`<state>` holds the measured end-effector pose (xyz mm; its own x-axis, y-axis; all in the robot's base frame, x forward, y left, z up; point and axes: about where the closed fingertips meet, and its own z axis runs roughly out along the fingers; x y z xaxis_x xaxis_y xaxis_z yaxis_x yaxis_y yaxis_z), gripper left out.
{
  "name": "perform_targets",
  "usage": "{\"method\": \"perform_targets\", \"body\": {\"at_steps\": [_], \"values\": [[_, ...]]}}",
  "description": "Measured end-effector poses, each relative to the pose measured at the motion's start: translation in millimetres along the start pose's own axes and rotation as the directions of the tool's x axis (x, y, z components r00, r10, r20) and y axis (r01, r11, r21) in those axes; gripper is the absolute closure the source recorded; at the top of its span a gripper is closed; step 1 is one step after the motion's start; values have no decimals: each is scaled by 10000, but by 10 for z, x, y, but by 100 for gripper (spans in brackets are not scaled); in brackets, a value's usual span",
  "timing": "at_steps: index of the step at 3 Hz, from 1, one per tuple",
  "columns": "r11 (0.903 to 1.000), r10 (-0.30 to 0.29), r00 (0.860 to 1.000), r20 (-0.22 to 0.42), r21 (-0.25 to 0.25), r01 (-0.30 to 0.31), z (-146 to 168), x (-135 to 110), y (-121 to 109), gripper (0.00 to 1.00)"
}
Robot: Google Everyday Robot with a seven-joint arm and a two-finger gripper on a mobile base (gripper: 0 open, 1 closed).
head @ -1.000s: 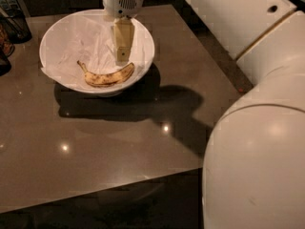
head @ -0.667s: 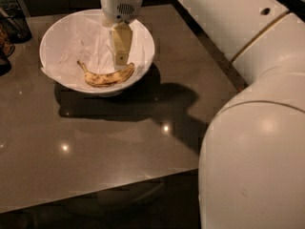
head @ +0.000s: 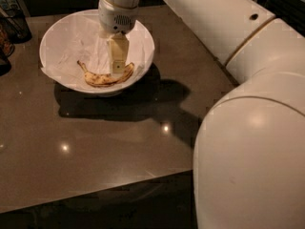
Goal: Pick banana from white bowl
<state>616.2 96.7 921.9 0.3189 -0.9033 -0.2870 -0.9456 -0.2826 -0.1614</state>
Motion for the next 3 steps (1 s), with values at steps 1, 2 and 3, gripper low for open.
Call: {"method": "perform_targets", "body": {"at_steps": [1, 2, 3], "values": [[9998, -52, 9999, 135, -171, 54, 101, 25, 10, 15], [9995, -109, 9995, 302, -276, 117, 186, 41, 9, 19], [9992, -169, 9988, 462, -365, 186, 259, 49, -8, 25]]}}
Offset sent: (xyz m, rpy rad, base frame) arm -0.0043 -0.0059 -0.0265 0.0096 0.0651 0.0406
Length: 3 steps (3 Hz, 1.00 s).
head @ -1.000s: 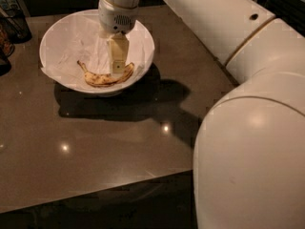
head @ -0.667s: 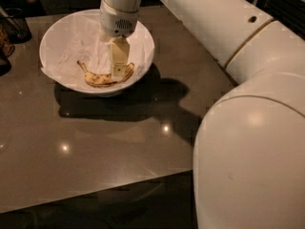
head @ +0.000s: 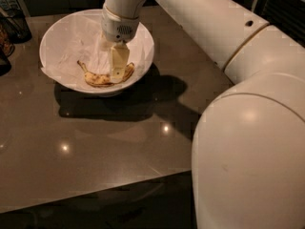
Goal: Pick banana from white bowl
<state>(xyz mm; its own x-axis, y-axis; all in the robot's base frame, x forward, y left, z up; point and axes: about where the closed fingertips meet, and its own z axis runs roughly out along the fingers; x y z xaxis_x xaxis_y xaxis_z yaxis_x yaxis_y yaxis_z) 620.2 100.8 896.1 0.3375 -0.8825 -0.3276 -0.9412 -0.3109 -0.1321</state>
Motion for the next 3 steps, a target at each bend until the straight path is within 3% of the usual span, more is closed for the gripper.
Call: {"method": "perform_targets", "body": {"at_steps": [3], "values": [[9985, -396, 9989, 259, -357, 405, 211, -52, -85, 24]]}}
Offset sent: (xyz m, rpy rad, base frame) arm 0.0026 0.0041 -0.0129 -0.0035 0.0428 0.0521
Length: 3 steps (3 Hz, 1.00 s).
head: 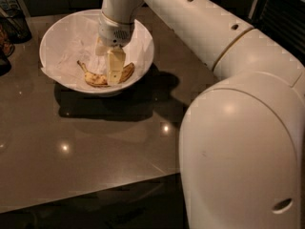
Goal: Pick banana from white bowl
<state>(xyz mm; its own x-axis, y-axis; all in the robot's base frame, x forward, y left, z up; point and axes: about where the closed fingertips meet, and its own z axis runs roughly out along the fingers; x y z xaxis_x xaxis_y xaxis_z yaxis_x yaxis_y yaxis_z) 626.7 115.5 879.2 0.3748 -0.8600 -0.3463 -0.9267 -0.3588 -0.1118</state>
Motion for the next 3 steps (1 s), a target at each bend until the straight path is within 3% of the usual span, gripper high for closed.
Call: {"method": "perform_targets", "body": {"at_steps": [1, 2, 3], "values": [[9996, -244, 9997, 9, -144, 244, 90, -44, -8, 34], [9980, -572, 9982, -163, -285, 568, 175, -101, 14, 20], [9962, -789, 9964, -326, -392, 776, 238, -146, 32, 19]]}}
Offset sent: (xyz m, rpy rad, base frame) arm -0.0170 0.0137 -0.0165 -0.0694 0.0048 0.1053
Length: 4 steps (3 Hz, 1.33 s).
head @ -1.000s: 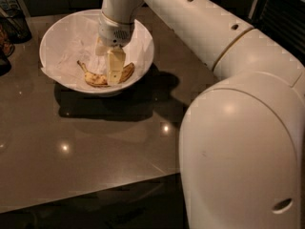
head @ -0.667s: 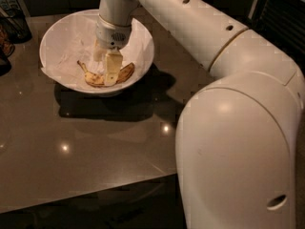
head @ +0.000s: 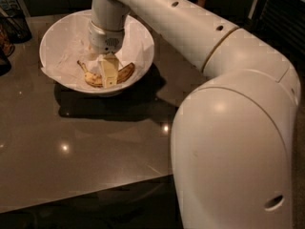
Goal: Pick banana from white bowl
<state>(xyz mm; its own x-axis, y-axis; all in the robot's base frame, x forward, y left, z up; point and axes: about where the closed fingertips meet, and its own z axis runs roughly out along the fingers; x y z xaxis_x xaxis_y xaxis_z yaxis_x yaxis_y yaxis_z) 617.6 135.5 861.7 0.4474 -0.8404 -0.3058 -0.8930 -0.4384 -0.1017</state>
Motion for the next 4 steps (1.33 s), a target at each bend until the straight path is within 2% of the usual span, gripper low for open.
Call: {"method": "perform_targets", "body": {"at_steps": [2, 3, 4], "values": [[9998, -156, 9998, -117, -97, 155, 53, -43, 8, 20], [9995, -205, 9998, 76, -218, 207, 130, -57, 4, 20], [9994, -313, 9994, 157, -127, 315, 125, -58, 30, 39]]}}
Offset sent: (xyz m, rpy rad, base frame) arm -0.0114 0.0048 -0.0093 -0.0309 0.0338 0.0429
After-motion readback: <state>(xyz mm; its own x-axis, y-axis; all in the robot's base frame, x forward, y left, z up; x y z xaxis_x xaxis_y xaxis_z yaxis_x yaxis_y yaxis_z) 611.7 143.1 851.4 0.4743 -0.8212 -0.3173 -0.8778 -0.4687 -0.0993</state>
